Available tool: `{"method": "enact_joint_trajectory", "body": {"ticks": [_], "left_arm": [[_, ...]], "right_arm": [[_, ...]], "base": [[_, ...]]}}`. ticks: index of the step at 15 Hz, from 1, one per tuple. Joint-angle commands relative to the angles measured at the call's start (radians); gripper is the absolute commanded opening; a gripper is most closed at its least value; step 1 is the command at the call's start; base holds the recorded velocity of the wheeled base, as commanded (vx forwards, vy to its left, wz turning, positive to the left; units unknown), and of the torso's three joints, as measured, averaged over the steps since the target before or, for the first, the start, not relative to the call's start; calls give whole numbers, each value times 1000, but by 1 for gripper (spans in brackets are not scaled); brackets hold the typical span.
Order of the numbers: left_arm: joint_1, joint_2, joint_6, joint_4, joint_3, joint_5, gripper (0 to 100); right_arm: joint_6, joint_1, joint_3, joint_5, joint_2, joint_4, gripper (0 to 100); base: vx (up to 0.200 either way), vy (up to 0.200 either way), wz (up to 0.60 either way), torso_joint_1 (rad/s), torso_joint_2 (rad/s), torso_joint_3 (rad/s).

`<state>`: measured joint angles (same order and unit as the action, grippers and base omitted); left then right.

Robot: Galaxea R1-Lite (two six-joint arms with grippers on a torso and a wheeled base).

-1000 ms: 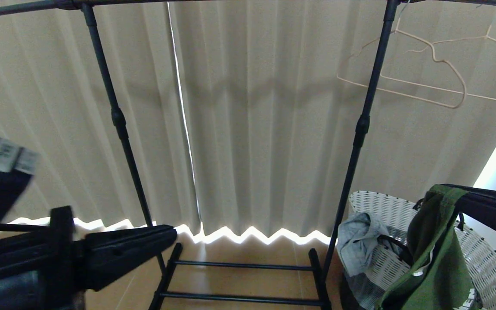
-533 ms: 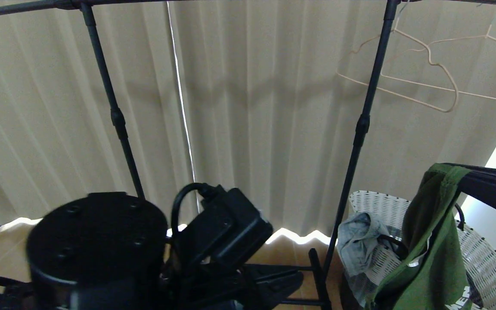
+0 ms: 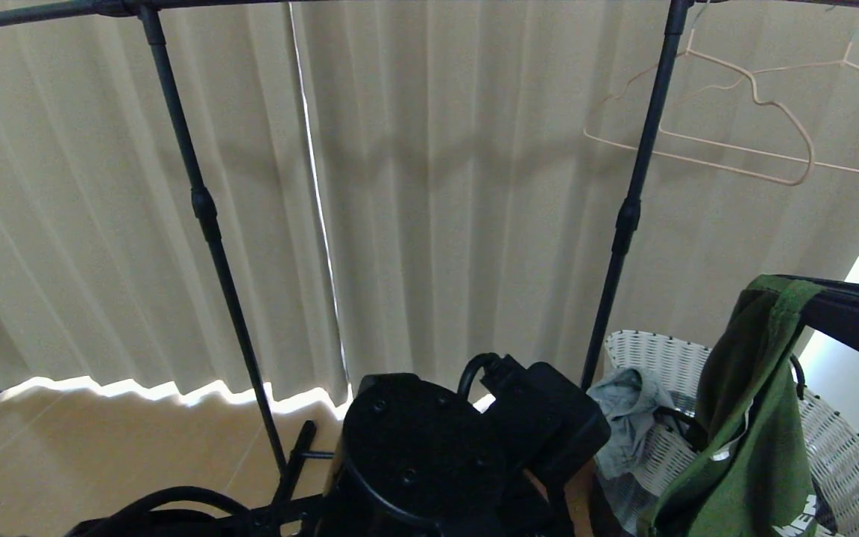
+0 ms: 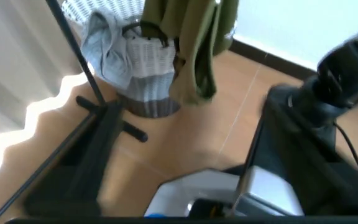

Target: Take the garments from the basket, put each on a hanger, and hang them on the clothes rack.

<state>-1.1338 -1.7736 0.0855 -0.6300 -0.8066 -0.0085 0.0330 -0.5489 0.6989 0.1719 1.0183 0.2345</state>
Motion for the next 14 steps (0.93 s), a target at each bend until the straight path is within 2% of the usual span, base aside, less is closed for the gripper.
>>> {"method": "enact_joint_trajectory", "body": {"ticks": [1,2,4,7,9,14], "left_arm": [[-3,-63,14,-22,-37,1,100],[-3,-112,43,-51,-77,2,100],[0,-158,56,-56,-118,10,100],[35,-248,82,-56,-187,73,100],[43,-274,106,-56,-192,84,100],[48,-280,106,-56,-141,84,100]], "right_arm": [[-1,-2,2,1,-3,0,0],[-21,-22,7,1,-3,0,0],[-39,-45,22,0,-3,0,0],[-41,-60,44,0,-1,0,0],[-41,-62,45,0,-3,0,0],[-39,-60,54,0,-4,0,0]], "base": [[0,0,0,0,0,0],[0,0,0,0,0,0],[0,0,0,0,0,0],[0,0,0,0,0,0],[0,0,0,0,0,0],[0,0,0,0,0,0]]}}
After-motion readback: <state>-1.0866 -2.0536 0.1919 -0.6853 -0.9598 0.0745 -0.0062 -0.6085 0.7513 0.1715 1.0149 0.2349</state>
